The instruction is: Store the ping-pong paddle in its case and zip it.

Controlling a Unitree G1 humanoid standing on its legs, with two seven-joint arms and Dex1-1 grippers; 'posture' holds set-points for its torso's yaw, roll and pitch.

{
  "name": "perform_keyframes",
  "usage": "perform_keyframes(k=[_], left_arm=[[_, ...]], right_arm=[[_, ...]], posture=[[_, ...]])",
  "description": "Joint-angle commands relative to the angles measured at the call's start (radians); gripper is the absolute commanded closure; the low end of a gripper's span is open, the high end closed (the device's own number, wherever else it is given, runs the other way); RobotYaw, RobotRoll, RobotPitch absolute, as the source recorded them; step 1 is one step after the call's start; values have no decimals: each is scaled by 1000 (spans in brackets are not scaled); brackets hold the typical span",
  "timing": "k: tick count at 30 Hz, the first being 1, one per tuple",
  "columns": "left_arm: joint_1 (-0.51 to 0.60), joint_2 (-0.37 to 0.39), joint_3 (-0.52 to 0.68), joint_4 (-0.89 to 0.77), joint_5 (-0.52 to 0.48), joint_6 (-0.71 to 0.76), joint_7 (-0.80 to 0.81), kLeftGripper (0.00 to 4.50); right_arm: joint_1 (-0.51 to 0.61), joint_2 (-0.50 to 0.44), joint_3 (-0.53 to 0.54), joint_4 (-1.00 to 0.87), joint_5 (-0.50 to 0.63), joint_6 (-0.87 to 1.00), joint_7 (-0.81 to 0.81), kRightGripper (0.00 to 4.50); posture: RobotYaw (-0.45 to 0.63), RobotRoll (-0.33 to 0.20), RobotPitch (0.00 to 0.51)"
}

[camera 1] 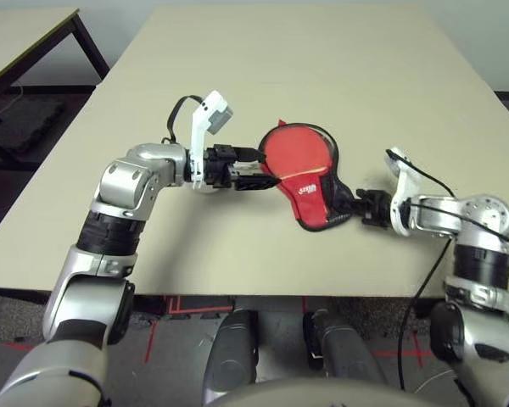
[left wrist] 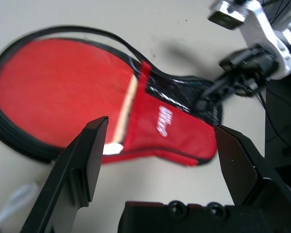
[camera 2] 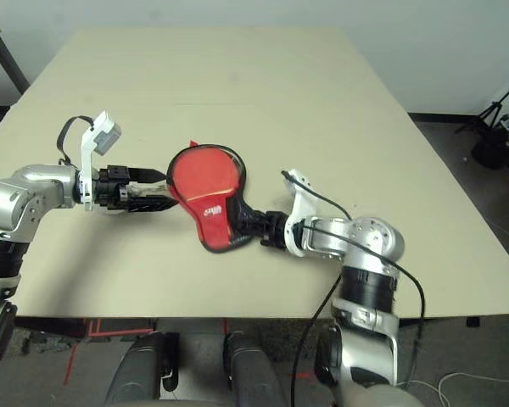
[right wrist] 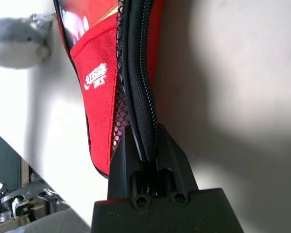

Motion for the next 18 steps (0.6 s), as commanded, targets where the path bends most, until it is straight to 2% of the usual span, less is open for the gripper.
perform_keyframes(k=[1, 3, 4, 5, 10, 18], left_arm=[[-4, -7, -13, 24, 6, -13, -8, 0], [-9, -11, -18, 30, 7, -17, -11, 0], [-11, -12, -19, 34, 8, -18, -13, 0], [-12, -13, -20, 35, 9, -19, -15, 0], [-17, -13, -22, 43, 12, -23, -23, 0], [-18, -14, -27, 51, 13, -27, -30, 0]], right_arm=[[75, -26, 31, -63, 296, -40, -234, 4487], [151, -135, 157, -111, 580, -220, -419, 4487], [189, -179, 205, -146, 666, -296, -473, 4487], [223, -209, 236, -185, 702, -349, -493, 4487], [373, -316, 322, -365, 715, -545, -473, 4487], [474, -390, 420, -502, 715, -754, -487, 4487]], posture=[[-37, 0, 143], [-42, 0, 144], [-42, 0, 144], [-50, 0, 143], [-62, 0, 145], [-64, 0, 145]])
